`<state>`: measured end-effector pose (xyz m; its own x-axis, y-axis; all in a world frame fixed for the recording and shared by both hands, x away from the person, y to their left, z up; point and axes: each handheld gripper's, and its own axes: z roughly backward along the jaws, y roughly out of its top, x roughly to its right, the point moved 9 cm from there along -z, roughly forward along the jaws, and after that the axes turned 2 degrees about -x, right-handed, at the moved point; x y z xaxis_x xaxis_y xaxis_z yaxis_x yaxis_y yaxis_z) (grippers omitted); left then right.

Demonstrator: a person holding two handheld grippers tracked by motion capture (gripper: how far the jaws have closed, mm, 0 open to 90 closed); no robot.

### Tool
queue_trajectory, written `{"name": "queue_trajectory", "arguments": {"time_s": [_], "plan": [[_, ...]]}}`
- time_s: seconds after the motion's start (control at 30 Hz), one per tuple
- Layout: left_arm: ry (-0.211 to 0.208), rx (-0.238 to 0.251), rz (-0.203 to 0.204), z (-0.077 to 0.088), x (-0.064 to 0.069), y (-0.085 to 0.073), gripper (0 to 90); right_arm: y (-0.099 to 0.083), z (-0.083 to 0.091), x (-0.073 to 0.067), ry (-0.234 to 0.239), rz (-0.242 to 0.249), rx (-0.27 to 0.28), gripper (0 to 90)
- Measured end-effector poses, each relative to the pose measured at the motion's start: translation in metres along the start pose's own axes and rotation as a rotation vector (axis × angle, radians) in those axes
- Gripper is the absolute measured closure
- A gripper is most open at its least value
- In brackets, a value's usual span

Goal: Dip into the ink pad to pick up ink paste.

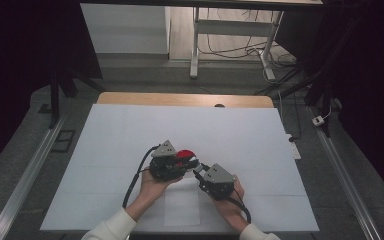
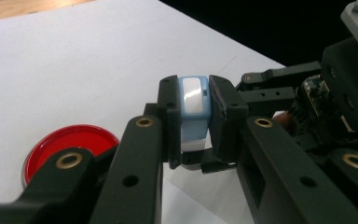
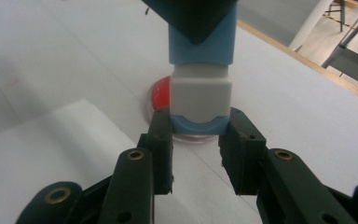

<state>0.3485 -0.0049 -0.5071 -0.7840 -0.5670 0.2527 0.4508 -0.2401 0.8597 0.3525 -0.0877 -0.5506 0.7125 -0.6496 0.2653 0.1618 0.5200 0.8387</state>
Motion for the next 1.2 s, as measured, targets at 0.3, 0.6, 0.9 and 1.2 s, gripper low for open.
{"name": "queue_trajectory", "arguments": {"time_s": [0.3,0.6,0.9,1.2], "plan": [[-0.007,-0.004,0.004,0.0010,0.0001,0.0002,75.4,0.0004,0.0012,-0.0016,-0.005,-0.016,0.024,65.5],[-0.010,-0.004,0.007,0.0021,0.0004,0.0011,75.3,0.0017,0.0029,0.0011,0.017,0.040,0.009,65.5],[-0.001,0.006,-0.011,0.0035,0.0029,0.0035,75.2,0.0025,0.0051,-0.0005,-0.008,-0.042,0.057,65.6],[-0.011,0.001,0.001,0.0031,0.0011,0.0026,75.3,0.0012,0.0043,0.0008,-0.019,0.027,0.027,65.7]]}}
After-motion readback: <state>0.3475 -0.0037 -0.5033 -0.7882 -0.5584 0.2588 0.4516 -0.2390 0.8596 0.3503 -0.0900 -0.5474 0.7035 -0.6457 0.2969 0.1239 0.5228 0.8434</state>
